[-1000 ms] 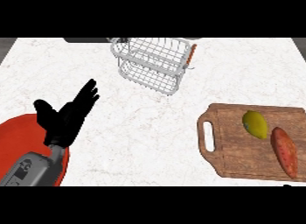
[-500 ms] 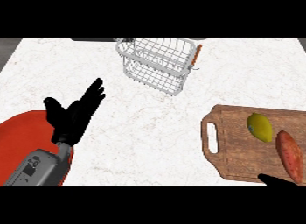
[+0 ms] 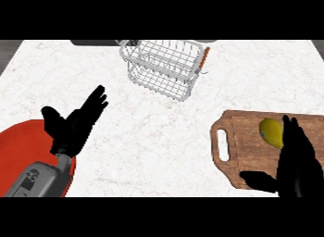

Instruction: Pick the lemon from the cutting board and place it in the tiered basket

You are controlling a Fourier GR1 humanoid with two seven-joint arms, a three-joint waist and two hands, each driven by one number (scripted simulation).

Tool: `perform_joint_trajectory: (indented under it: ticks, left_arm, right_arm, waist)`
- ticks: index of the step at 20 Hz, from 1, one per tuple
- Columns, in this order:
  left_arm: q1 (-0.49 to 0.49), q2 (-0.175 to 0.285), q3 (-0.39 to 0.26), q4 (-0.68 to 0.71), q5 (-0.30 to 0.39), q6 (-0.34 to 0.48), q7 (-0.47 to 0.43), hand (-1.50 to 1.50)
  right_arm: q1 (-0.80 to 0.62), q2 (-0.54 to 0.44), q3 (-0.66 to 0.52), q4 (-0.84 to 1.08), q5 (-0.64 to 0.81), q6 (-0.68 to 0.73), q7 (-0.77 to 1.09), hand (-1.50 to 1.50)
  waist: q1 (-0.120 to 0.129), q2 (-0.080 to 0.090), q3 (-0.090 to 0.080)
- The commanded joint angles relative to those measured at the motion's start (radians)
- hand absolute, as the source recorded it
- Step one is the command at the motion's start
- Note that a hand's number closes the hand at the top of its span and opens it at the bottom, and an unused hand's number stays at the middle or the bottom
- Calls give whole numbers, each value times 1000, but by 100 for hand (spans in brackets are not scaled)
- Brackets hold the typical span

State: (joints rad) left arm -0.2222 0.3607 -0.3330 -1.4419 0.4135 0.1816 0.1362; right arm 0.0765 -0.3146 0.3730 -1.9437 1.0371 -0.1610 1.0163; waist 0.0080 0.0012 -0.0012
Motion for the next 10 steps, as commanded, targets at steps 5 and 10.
perform_joint_trajectory:
  ticks: [5,10]
  left_arm:
    - [-9,-52,42,-58,-60,2,74,0]
    - [-55,-71,119,51,-79,-67,53,0]
  right_arm:
    - [21,72,-26,93,83,-4,2,-150]
    - [59,63,-99,104,91,-37,-60,-150]
  waist:
    - [-10,-2,1]
    - [-15,-1,1]
